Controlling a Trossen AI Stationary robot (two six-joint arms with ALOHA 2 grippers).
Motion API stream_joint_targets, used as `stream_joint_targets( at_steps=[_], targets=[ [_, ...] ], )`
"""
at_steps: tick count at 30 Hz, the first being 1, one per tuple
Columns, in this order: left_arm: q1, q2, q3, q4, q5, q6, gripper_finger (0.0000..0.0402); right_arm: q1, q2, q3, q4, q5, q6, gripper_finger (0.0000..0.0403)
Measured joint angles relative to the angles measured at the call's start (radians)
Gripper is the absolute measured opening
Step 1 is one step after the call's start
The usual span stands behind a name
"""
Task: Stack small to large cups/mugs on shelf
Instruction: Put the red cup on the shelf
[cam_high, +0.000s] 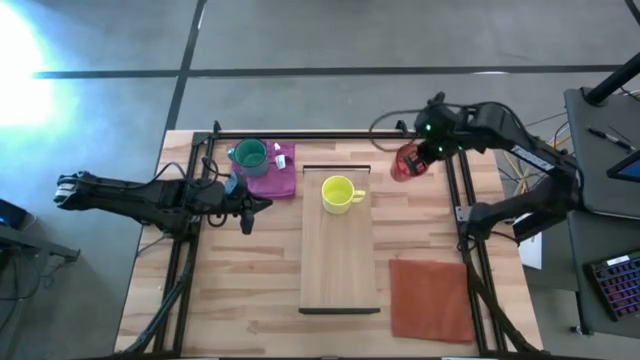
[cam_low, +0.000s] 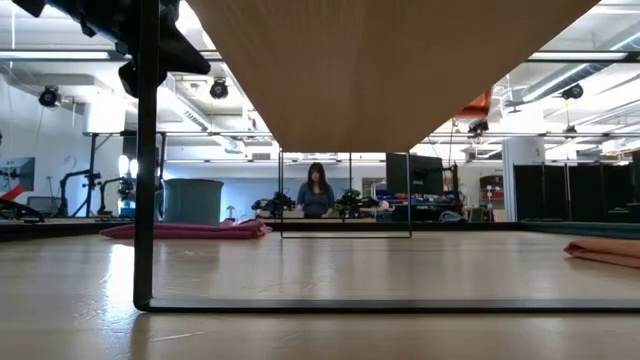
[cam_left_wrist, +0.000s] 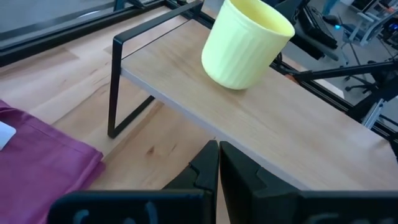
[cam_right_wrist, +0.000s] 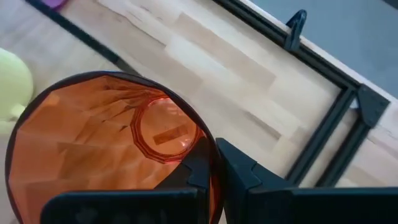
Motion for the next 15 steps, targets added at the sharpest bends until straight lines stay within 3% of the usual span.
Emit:
stream_joint_targets(
  at_steps=[5, 12, 15],
  targets=[
    [0.007, -0.026, 0.019, 0.001, -0.024, 0.001, 0.0000, 0.108, 0.026, 0.059, -0.065, 0.063, 0.094, 0.0011],
    [0.056, -0.080, 0.032, -0.023, -0.066, 0.001, 0.0000, 0.186, 0.098, 0.120, -0.072, -0.092, 0.122, 0.0012],
    [0.086, -0.093, 0.030, -0.080, -0.072, 0.000, 0.0000, 0.250, 0.145, 0.168, -0.093, -0.108, 0.130, 0.0012]
  ],
)
